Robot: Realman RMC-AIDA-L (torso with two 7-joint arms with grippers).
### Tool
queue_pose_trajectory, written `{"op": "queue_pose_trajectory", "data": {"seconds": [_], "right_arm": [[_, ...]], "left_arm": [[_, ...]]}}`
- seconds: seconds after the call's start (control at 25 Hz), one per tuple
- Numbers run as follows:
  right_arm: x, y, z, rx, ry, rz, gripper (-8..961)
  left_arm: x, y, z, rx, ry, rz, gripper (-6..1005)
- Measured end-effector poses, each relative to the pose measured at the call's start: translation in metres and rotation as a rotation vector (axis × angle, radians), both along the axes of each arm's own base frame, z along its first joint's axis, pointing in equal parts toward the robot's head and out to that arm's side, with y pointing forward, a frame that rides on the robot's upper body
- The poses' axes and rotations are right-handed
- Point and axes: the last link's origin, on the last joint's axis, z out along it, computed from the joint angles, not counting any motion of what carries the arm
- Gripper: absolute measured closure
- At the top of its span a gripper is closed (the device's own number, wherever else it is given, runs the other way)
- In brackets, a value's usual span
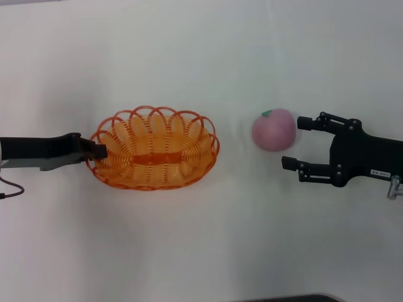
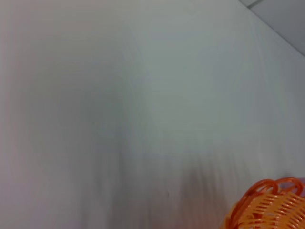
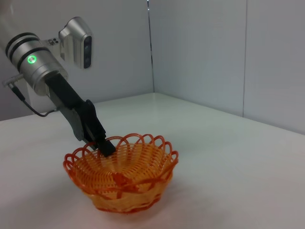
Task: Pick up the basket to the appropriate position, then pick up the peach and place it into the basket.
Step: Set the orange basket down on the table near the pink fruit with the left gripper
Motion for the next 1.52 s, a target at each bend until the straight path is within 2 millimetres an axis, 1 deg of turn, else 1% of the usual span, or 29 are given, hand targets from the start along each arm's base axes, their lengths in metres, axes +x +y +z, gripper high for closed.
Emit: {"op": "queue_pose_trajectory", "data": {"seconds": [0.56, 0.88, 1.08, 1.32, 1.52], "right_arm": [[-0.002, 0.001, 0.000, 0.002, 0.006, 0.004, 69], [-0.002, 0.001, 0.000, 0.002, 0.007, 0.004, 71], [-0.002, 0.001, 0.000, 0.002, 0.007, 0.003, 70], [-0.002, 0.000, 0.000, 0.001, 0.007, 0.003, 70], [-0.002, 0.000, 0.000, 0.001, 0.008, 0.004, 69]], "left_arm": [[-0.005, 0.000, -0.005, 0.029, 0.003, 0.024, 940], [-0.002, 0.000, -0.017, 0.014, -0.004, 0.024, 940], [-0.002, 0.002, -0.019, 0.026, -0.007, 0.032, 941], [-0.003, 0.002, -0.026, 0.028, -0.008, 0.040, 941], [-0.002, 0.003, -0.026, 0.027, -0.008, 0.035, 939]]}}
